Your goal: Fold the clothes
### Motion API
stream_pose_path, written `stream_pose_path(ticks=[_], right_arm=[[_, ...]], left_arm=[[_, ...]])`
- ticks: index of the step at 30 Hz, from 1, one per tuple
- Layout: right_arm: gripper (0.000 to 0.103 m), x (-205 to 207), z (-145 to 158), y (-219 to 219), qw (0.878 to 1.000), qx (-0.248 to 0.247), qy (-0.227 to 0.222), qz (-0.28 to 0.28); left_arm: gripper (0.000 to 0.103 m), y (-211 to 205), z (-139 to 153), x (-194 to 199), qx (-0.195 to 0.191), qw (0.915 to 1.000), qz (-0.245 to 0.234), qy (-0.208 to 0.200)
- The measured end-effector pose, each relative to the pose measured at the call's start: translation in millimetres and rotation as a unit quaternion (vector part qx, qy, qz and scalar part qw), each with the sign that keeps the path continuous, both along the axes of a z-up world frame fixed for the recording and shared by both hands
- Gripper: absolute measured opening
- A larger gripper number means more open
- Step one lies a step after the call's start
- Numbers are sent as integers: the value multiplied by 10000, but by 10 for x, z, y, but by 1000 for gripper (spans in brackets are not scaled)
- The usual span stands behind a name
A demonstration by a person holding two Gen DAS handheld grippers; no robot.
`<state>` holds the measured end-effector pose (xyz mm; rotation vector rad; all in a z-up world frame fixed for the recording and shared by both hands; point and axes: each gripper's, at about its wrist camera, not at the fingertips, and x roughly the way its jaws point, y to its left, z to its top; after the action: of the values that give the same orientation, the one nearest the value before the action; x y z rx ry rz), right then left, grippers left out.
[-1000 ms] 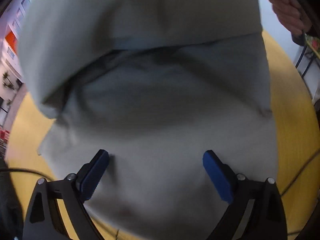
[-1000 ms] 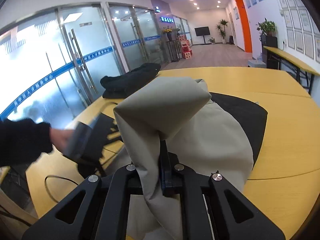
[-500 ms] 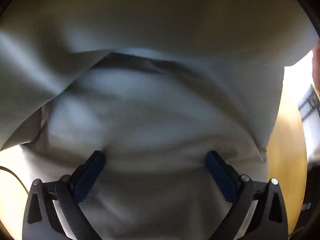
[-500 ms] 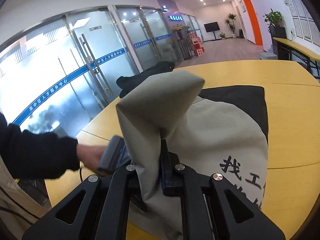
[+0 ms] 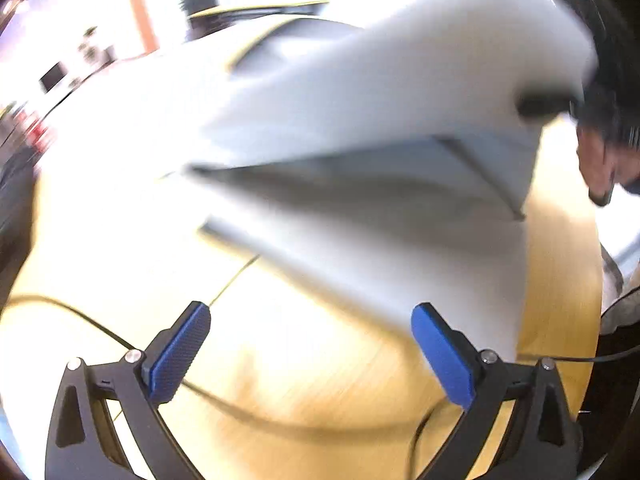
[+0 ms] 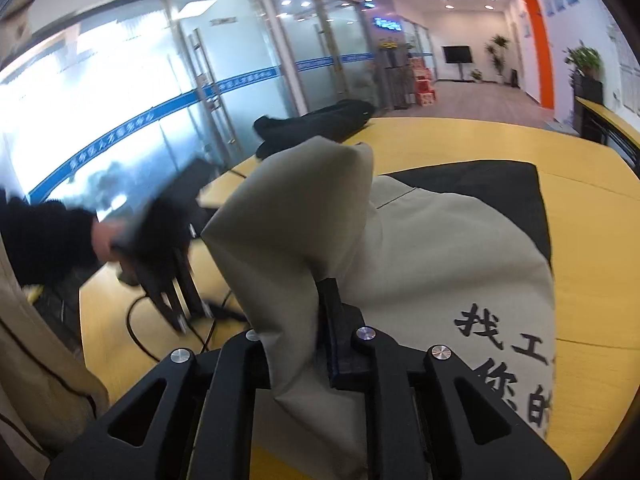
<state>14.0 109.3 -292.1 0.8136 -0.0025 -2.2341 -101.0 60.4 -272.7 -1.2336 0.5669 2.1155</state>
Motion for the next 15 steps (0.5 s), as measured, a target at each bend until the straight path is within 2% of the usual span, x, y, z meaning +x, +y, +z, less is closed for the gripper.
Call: stream_pose_path(ticks=[3, 5, 7, 9, 10, 12, 15], right_arm=[[14, 67, -244, -195, 9987, 432, 96, 260], [14, 93, -405, -259, 9966, 698, 144, 415], [15, 138, -496, -327, 9925, 1015, 321, 597], [15, 186, -539, -362, 9874, 1255, 547, 790], [14, 220, -518, -362, 9868, 1215, 669, 838], [13, 200, -360, -327, 9908, 826, 762, 749], [13, 98, -163, -284, 9945, 341, 781, 603]], left_arm=[[102, -340, 264, 19, -91, 9981, 575, 202], [102, -398, 400, 1, 1, 9966, 766, 306], [102, -329, 494, -47, 109, 9961, 752, 450], [102, -220, 508, -326, 187, 9969, 564, 520], [102, -114, 523, -320, 196, 9972, 447, 567], [102, 95, 444, -492, 240, 9976, 194, 612], [102, 90, 213, -514, 315, 9983, 86, 491]])
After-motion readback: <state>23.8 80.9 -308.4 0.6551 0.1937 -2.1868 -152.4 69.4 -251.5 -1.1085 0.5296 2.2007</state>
